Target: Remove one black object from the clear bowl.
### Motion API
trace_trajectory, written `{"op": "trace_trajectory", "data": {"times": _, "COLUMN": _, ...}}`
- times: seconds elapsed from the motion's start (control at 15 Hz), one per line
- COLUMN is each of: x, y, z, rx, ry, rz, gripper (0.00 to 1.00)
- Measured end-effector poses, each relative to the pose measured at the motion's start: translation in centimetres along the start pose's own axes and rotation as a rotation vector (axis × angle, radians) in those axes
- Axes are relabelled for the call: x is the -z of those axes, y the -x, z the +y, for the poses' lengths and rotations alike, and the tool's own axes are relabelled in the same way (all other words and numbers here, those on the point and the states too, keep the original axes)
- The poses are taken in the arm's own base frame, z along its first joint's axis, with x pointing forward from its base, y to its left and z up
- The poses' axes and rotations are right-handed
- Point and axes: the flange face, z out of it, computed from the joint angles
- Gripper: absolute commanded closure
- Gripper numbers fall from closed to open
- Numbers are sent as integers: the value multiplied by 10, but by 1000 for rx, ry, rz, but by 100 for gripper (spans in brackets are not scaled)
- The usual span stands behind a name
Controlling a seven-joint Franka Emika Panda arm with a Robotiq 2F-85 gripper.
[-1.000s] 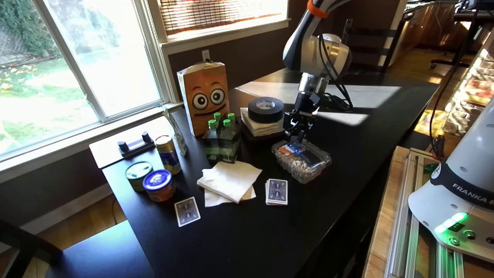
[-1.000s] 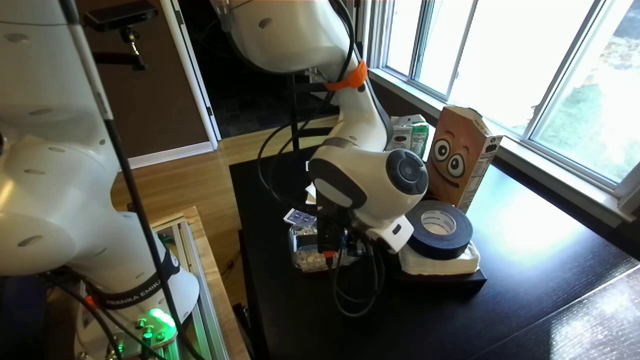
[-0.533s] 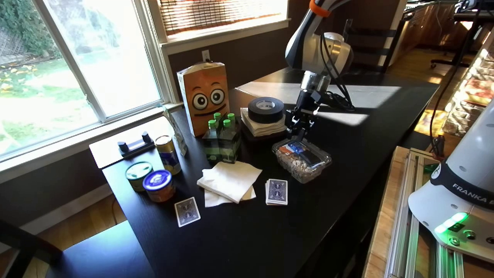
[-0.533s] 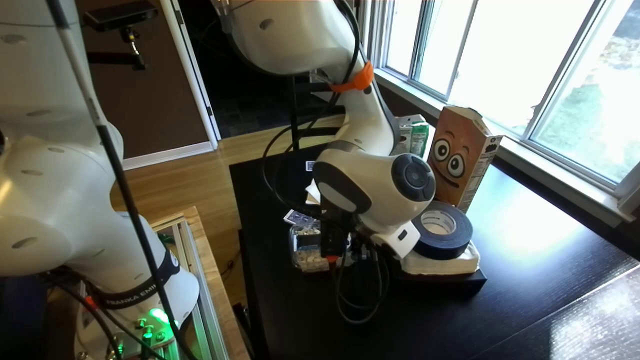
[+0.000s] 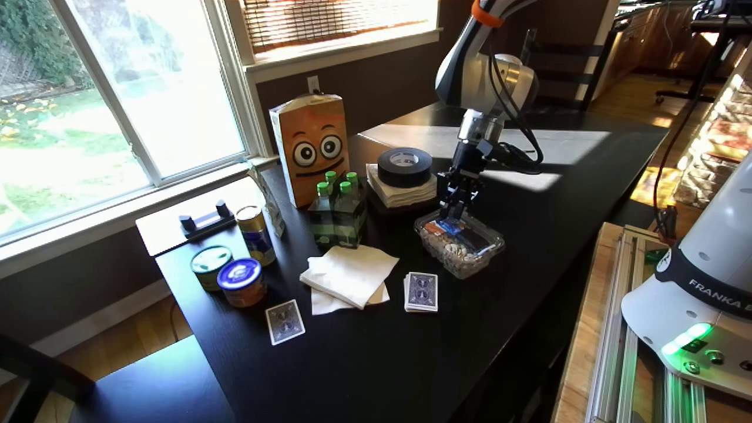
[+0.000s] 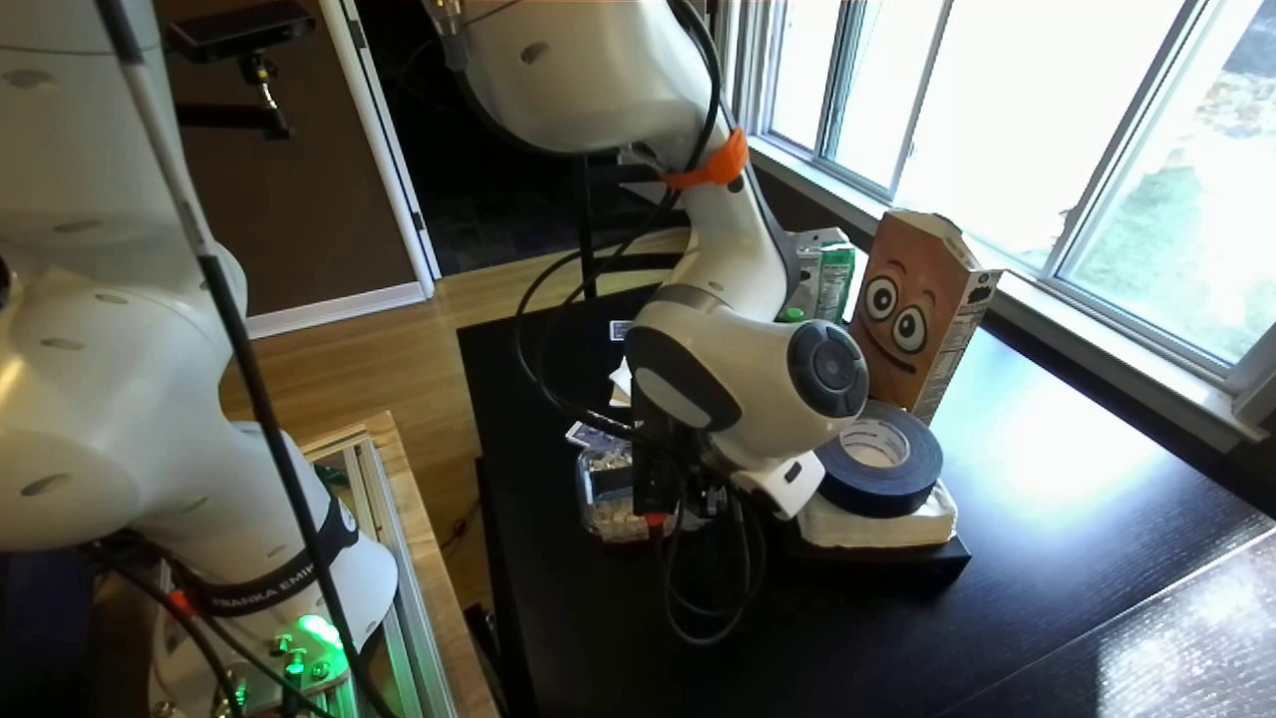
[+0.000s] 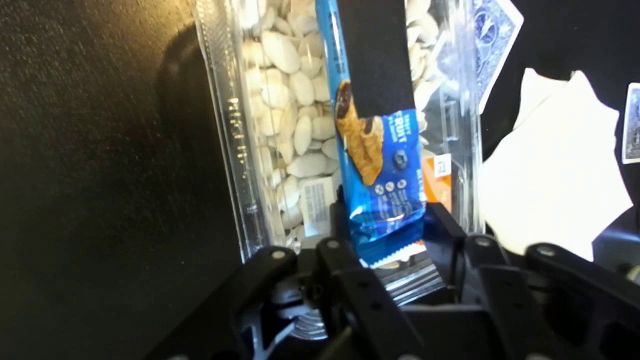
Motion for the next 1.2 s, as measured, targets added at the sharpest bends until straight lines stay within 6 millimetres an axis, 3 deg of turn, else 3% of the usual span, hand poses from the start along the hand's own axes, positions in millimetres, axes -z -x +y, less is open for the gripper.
{"op": "trace_trajectory", "data": {"times": 0.2, "x": -4, "y": 1, "z": 1, "rx": 9, "ry": -4, "rz": -13, "gripper": 100}}
{"op": "trace_trajectory", "data": {"times": 0.8, "x": -4, "y": 1, "z": -1, "rx": 21, "ry": -6, "rz": -14, "gripper": 100}}
{"op": "trace_trajectory", "data": {"times": 1.0, "x": 11, "y": 3, "z": -23, "rx": 56, "ry": -33, "rz": 2, "gripper": 100}}
{"op": "trace_trajectory", "data": {"times": 1.2, "x": 31, "y": 15, "z": -59, "rx": 96, "ry": -94, "rz": -1, "gripper": 100}}
